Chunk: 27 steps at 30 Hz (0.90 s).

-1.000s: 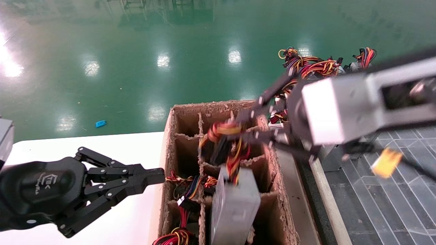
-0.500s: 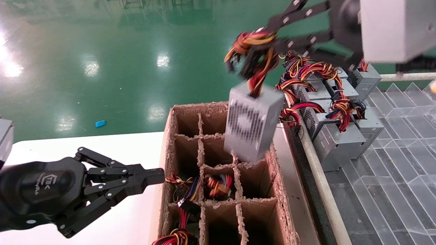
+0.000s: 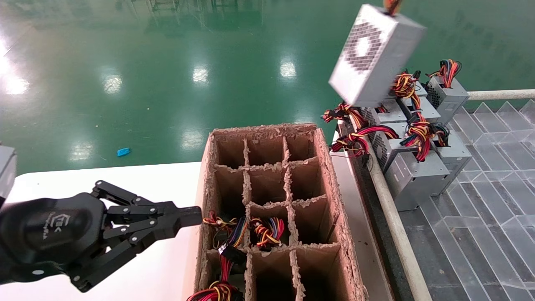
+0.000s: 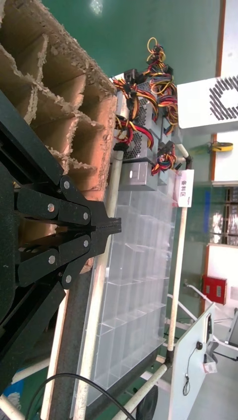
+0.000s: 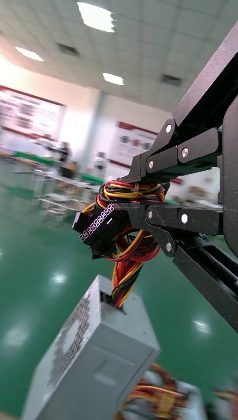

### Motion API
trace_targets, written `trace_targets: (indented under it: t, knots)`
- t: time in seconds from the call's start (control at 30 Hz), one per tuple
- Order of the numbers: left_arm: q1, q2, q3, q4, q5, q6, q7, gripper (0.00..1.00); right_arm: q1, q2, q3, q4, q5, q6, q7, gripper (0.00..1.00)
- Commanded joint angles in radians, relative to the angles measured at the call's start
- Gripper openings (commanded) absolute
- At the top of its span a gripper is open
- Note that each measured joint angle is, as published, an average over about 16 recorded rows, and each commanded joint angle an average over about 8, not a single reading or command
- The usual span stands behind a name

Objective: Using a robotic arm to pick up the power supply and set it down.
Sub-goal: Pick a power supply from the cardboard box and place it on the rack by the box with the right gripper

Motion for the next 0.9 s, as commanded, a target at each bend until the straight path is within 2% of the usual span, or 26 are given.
trace_targets:
  t: [0.03,0.5,0.9]
  knots:
    - [0.0,0.0,0.0,0.0,0.0,0.0,0.0,0.0,0.001,0.015,0.002,-0.008,-0.027,0.017,-0.004,0.0]
    - [0.0,0.0,0.0,0.0,0.0,0.0,0.0,0.0,-0.021,0.154,0.005,-0.075,-0.15,0.061,-0.012,0.0]
    - [0.0,0.0,0.0,0.0,0.0,0.0,0.0,0.0,-0.142,0.199,-0.006,-0.242,-0.151,0.151,-0.041,0.0]
